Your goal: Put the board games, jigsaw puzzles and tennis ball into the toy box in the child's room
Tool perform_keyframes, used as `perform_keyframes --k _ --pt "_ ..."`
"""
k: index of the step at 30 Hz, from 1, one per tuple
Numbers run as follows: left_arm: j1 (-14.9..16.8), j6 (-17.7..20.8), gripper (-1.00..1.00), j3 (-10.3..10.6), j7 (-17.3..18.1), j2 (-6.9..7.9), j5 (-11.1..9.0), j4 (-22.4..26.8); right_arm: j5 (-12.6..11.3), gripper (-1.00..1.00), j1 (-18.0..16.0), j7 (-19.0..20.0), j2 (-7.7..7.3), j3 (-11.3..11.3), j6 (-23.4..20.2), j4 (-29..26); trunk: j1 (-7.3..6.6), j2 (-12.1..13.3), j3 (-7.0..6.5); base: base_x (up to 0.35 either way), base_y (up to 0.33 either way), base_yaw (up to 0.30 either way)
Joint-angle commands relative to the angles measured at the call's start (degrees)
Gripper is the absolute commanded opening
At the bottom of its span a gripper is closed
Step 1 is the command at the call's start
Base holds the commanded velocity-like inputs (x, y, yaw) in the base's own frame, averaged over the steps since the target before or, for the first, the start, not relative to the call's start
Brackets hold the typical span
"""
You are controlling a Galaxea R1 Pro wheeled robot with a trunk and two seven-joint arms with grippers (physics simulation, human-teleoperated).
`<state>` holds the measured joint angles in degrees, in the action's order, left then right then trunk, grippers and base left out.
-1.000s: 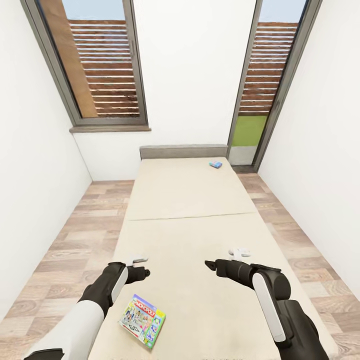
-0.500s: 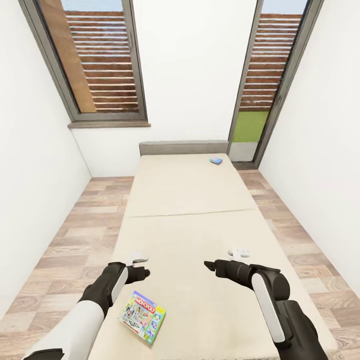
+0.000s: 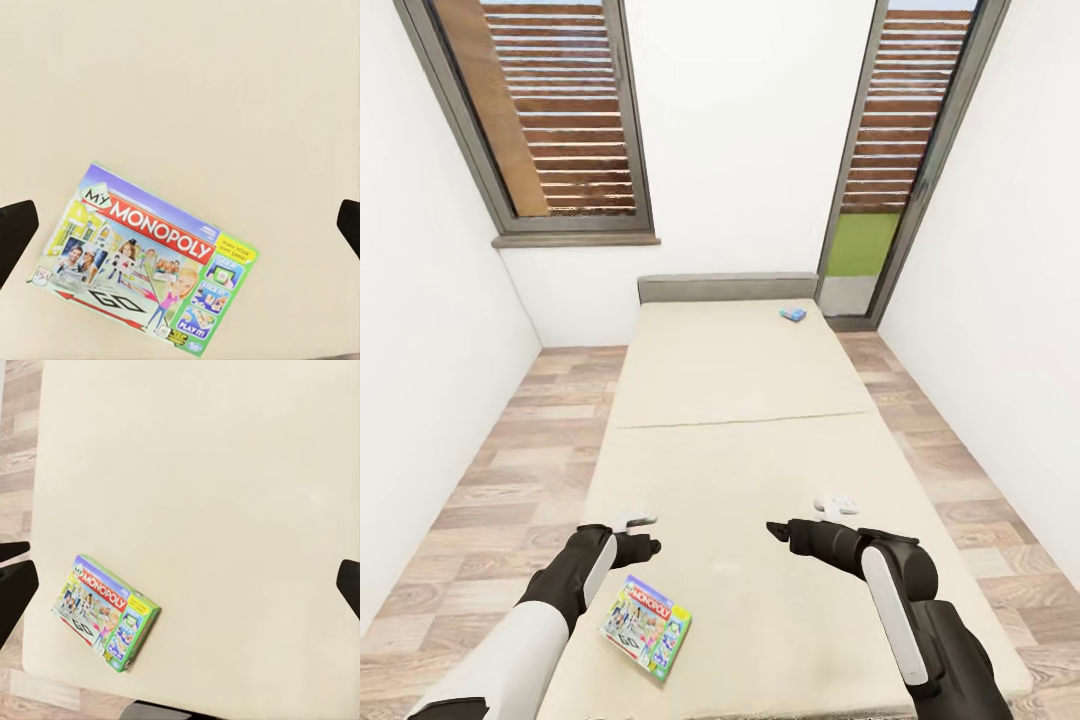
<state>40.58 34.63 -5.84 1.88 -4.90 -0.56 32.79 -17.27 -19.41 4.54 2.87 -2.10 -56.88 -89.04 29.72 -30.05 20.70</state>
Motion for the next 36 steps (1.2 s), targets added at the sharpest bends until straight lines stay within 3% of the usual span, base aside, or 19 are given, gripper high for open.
perform_keyframes --k 1,17,25,36 --pt "0.0 0.3 1.00 -0.4 0.2 -0.05 0.0 0.1 0.5 1.00 -0.1 0.5 0.02 0.1 -0.3 -0.1 0.02 -0.1 0.18 0.000 0.000 0.000" --pt "0.1 0.2 1.00 -0.4 0.1 -0.04 0.0 0.4 0.5 1.00 0.0 0.6 -0.87 0.5 -0.3 0.0 0.02 -0.1 1.69 0.000 0.000 0.000" --pt "2.3 0.1 1.00 -0.5 0.1 0.36 0.3 2.7 0.5 1.00 0.0 0.6 -0.91 0.4 -0.3 0.0 0.02 -0.1 2.44 0.000 0.000 0.000" --pt "3.0 -4.4 1.00 -0.4 -3.1 0.12 0.5 3.4 0.5 1.00 0.0 0.6 -0.94 0.6 -0.3 0.0 0.02 -0.1 3.48 0.000 0.000 0.000"
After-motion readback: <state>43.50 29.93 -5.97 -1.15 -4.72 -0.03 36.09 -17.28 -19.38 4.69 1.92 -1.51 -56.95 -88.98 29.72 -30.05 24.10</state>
